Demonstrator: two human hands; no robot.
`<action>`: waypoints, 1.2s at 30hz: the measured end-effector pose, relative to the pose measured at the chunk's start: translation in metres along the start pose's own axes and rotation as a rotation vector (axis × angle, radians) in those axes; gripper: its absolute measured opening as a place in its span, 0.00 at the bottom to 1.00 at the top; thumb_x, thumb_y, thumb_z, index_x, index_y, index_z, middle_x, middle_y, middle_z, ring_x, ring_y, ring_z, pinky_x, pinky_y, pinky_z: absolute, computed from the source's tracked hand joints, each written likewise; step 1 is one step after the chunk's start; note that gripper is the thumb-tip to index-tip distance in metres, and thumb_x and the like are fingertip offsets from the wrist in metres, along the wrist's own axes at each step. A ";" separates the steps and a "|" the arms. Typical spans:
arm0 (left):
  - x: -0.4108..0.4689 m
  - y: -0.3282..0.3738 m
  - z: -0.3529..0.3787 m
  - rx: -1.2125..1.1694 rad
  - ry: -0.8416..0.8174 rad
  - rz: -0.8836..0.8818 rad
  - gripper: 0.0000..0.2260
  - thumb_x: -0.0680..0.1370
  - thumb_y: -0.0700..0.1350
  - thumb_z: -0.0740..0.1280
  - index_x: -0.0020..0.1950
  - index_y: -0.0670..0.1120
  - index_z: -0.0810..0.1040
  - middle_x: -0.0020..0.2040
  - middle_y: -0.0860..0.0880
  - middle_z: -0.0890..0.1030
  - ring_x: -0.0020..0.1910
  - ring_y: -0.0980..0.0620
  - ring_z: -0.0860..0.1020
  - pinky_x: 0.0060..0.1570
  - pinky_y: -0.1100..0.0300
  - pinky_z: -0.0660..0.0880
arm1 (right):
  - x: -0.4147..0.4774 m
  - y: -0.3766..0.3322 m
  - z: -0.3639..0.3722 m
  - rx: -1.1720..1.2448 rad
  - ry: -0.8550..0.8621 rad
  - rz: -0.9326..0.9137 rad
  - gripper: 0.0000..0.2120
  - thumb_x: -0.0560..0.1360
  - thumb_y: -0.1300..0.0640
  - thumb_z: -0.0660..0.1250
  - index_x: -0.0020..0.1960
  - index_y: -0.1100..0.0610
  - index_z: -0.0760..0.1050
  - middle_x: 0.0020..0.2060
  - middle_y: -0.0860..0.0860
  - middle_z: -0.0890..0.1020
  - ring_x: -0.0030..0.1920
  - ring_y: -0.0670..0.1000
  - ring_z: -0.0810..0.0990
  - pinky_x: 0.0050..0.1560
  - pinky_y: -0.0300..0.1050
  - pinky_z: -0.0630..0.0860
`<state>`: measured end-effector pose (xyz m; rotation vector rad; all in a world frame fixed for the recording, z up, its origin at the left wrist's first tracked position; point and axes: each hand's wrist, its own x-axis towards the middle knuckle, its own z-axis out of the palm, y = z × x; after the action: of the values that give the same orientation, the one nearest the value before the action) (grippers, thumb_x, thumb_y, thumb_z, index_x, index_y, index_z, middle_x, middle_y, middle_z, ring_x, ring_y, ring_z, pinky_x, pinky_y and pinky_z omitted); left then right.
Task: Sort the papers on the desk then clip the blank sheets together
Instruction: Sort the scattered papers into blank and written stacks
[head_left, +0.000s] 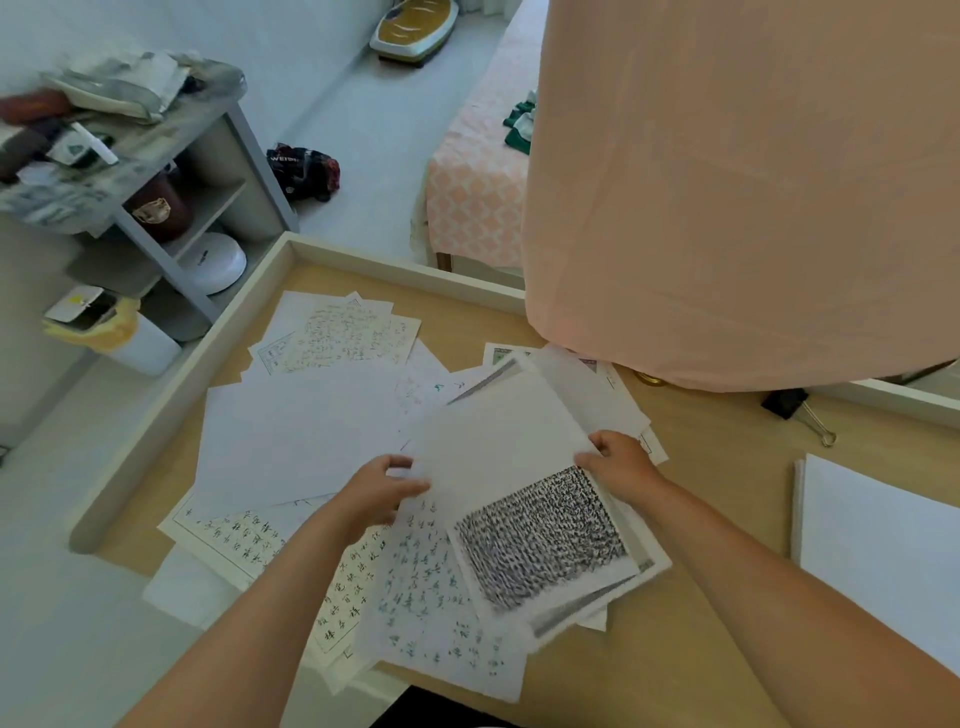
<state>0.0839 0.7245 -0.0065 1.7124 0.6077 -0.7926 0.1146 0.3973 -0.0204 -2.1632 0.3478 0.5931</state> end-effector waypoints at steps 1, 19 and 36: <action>-0.001 -0.004 0.002 -0.017 -0.003 -0.012 0.15 0.77 0.41 0.71 0.61 0.48 0.73 0.50 0.49 0.80 0.46 0.52 0.81 0.37 0.58 0.78 | -0.002 0.005 0.002 0.015 0.012 0.034 0.04 0.77 0.58 0.69 0.51 0.57 0.77 0.44 0.49 0.81 0.47 0.52 0.79 0.41 0.42 0.71; 0.006 -0.022 0.037 -0.038 0.180 0.074 0.24 0.77 0.35 0.67 0.73 0.44 0.66 0.69 0.46 0.74 0.62 0.44 0.75 0.63 0.50 0.72 | -0.046 0.001 0.075 -0.261 -0.053 0.005 0.21 0.78 0.47 0.63 0.69 0.52 0.68 0.62 0.50 0.72 0.60 0.51 0.73 0.59 0.46 0.72; 0.066 0.040 0.050 0.766 0.290 0.357 0.30 0.77 0.48 0.67 0.77 0.45 0.59 0.76 0.44 0.61 0.74 0.42 0.58 0.69 0.45 0.64 | -0.036 0.027 0.019 0.474 0.364 0.366 0.09 0.77 0.67 0.65 0.54 0.57 0.76 0.46 0.52 0.80 0.42 0.51 0.77 0.41 0.42 0.72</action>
<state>0.1458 0.6656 -0.0405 2.5782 0.1627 -0.5474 0.0664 0.3973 -0.0295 -1.7448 0.9916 0.2672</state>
